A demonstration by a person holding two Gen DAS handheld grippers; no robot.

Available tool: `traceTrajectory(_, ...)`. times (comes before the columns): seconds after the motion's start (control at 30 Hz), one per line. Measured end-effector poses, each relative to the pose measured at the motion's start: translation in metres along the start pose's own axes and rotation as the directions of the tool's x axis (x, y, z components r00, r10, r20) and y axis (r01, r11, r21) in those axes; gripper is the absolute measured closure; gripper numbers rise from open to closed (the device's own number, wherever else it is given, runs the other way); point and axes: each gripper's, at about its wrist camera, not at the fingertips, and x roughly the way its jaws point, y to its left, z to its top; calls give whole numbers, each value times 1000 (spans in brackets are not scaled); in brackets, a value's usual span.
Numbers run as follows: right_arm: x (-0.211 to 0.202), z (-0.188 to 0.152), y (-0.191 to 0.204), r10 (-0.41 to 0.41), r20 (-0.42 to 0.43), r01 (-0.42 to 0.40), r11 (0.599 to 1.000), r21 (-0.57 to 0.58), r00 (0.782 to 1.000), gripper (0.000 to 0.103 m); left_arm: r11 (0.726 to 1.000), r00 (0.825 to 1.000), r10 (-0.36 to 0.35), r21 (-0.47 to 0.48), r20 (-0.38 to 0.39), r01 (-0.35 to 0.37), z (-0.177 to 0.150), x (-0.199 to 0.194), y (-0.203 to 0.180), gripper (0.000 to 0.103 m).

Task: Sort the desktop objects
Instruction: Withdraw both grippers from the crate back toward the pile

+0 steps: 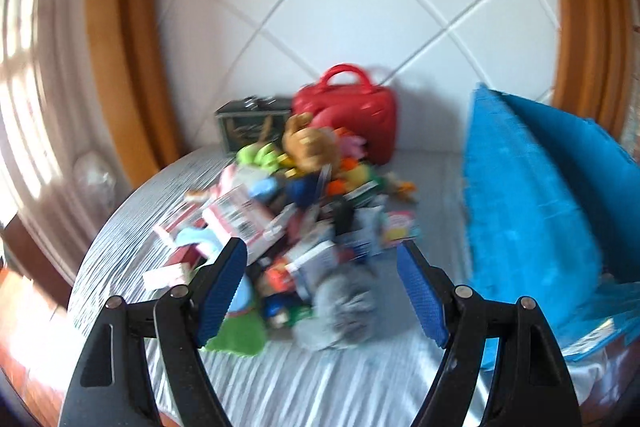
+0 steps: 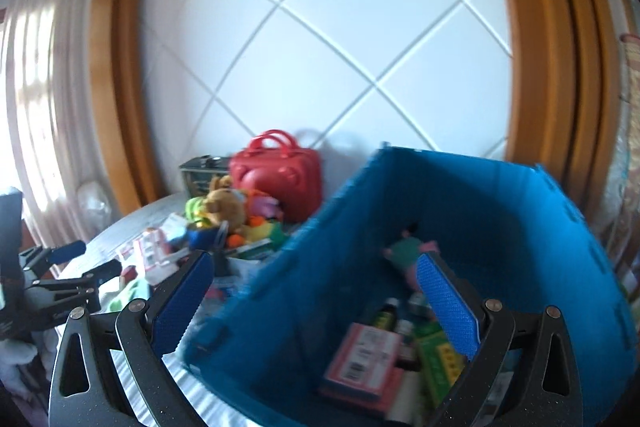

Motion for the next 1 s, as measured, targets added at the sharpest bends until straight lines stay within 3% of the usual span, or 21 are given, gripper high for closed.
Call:
traceTrajectory(0.27,43,1,104,-2,-13,1,1000,-27,1000,0,997,996,45,-62,-78,-49,-25,64,151,26)
traceTrajectory(0.47,109,-26,180,-23,-144,25,1000,13,989,0,996,984,69,-49,-164,-78,-47,129,254,26)
traceTrajectory(0.57,148,-56,202,-51,-257,68,996,59,965,0,997,970,70,2,-232,-72,-60,171,296,26)
traceTrajectory(0.7,182,-92,210,-94,-391,141,985,95,916,0,996,947,57,80,-316,-34,-75,217,326,26)
traceTrajectory(0.83,203,-122,209,-138,-494,211,973,95,858,0,979,947,20,199,-320,47,-84,237,324,26)
traceTrajectory(1.0,224,-150,205,-144,-582,263,957,125,800,0,928,944,-25,342,-330,144,-96,258,303,26)
